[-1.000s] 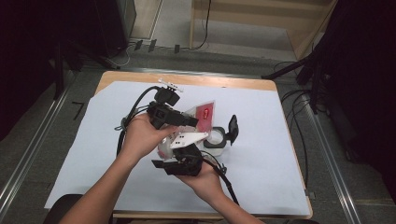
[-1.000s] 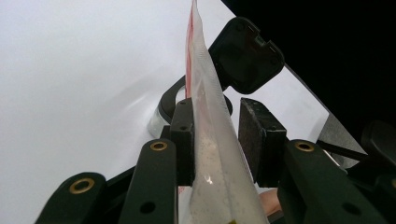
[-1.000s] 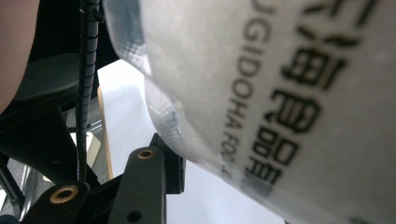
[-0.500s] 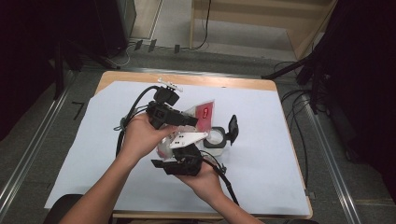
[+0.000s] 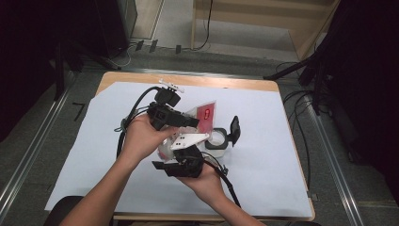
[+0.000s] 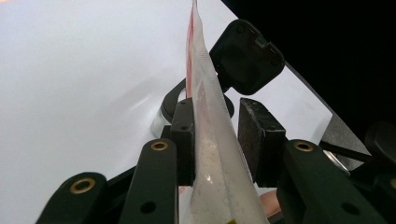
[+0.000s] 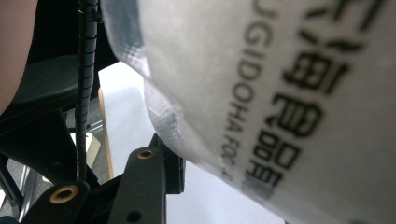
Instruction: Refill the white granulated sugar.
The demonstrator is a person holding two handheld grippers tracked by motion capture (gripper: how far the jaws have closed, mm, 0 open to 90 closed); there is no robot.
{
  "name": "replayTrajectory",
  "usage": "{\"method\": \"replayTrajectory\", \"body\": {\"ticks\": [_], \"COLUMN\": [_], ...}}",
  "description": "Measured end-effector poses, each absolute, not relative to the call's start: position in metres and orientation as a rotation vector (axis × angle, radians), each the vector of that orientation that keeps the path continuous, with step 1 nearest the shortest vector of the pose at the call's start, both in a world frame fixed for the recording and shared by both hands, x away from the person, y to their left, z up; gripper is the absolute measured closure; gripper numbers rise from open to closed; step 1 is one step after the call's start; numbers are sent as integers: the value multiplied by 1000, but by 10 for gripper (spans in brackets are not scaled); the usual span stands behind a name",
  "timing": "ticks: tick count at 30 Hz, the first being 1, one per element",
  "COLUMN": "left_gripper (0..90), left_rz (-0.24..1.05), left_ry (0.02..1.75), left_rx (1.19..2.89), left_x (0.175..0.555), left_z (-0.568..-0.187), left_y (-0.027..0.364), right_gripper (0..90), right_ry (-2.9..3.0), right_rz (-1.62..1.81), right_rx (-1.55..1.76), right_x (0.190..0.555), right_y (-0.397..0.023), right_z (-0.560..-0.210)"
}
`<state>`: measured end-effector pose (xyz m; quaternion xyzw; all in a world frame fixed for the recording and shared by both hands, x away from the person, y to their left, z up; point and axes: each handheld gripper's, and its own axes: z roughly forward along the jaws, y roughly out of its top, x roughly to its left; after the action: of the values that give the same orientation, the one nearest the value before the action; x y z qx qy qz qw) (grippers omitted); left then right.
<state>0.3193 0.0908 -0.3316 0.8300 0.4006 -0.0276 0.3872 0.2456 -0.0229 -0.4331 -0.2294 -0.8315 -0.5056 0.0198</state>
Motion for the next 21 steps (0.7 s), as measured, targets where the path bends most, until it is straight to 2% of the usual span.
{"method": "replayTrajectory", "body": {"ticks": [21], "left_gripper": [676], "left_rz": [-76], "left_ry": [1018], "left_rx": [2108], "left_x": [321], "left_z": [-331], "left_y": [93], "right_gripper": [632], "right_ry": [-2585], "right_rz": [-1560], "right_rx": [-712], "right_x": [244], "right_y": [-23], "right_z": [-430]}}
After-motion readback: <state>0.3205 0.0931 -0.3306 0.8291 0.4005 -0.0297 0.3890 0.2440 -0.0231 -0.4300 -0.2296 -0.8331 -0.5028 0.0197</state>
